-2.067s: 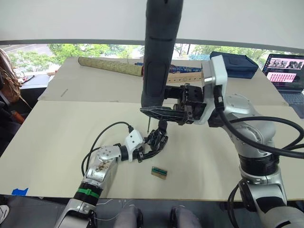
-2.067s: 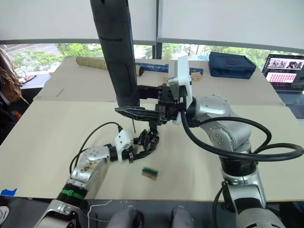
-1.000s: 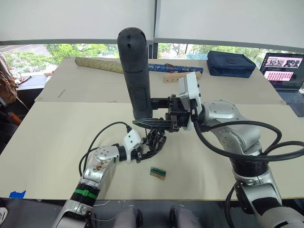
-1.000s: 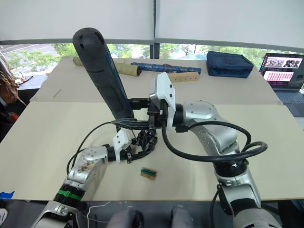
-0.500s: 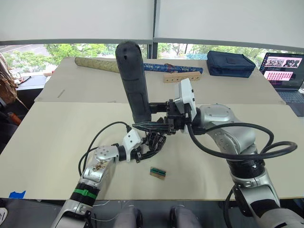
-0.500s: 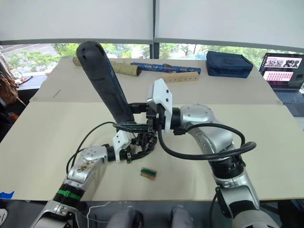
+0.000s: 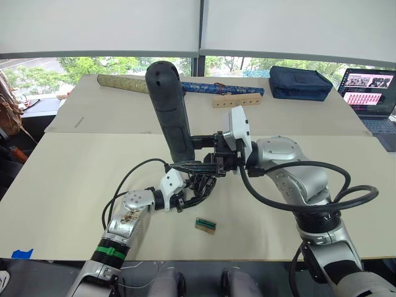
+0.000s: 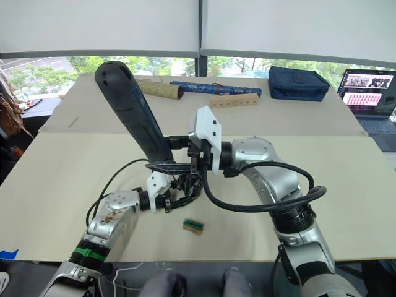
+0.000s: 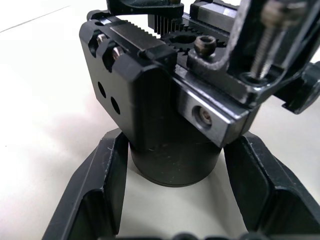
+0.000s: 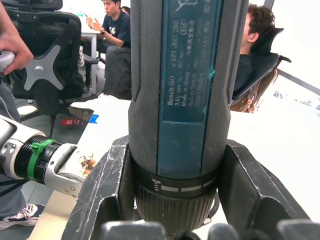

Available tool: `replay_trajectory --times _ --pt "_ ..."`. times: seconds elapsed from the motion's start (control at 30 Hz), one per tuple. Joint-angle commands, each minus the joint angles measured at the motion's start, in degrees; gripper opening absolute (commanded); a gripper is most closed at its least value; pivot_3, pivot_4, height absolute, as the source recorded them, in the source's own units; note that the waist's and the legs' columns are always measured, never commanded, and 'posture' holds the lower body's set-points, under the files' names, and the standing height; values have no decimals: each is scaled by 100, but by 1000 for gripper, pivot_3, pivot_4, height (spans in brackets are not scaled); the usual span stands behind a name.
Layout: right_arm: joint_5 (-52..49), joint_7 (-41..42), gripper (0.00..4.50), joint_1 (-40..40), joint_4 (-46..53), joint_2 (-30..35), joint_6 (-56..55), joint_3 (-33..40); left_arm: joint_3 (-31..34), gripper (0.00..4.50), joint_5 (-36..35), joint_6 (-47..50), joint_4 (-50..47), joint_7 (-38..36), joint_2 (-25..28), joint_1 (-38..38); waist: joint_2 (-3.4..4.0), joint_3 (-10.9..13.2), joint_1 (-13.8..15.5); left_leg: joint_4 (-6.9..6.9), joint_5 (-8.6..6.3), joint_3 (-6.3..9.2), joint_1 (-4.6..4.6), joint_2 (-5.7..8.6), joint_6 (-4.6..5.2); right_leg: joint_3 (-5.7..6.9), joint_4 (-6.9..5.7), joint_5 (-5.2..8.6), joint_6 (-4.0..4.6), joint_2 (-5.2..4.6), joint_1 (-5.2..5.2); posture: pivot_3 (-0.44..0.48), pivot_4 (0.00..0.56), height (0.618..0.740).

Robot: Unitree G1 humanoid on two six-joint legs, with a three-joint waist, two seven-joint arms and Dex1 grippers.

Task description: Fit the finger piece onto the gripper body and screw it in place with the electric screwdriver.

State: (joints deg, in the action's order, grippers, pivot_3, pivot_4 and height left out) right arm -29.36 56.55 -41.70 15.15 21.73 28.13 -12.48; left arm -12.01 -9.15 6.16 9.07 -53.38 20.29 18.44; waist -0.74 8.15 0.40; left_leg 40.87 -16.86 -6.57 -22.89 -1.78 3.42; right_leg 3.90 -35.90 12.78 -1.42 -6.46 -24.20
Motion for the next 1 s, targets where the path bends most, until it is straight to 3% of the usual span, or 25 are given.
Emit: replay_trajectory --times 0.03,1.0 --pt "-61 63 1904 -91 104 -6 -193 169 -239 2371 88 239 156 -129 56 -211 0 0 0 0 0 0 0 0 0 0 0 0 0 0 0 0 150 740" --pt "55 213 1904 -126 125 15 -266 179 -258 2371 80 248 184 -142 30 -202 0 0 1 0 0 0 0 0 0 0 0 0 0 0 0 0 150 740"
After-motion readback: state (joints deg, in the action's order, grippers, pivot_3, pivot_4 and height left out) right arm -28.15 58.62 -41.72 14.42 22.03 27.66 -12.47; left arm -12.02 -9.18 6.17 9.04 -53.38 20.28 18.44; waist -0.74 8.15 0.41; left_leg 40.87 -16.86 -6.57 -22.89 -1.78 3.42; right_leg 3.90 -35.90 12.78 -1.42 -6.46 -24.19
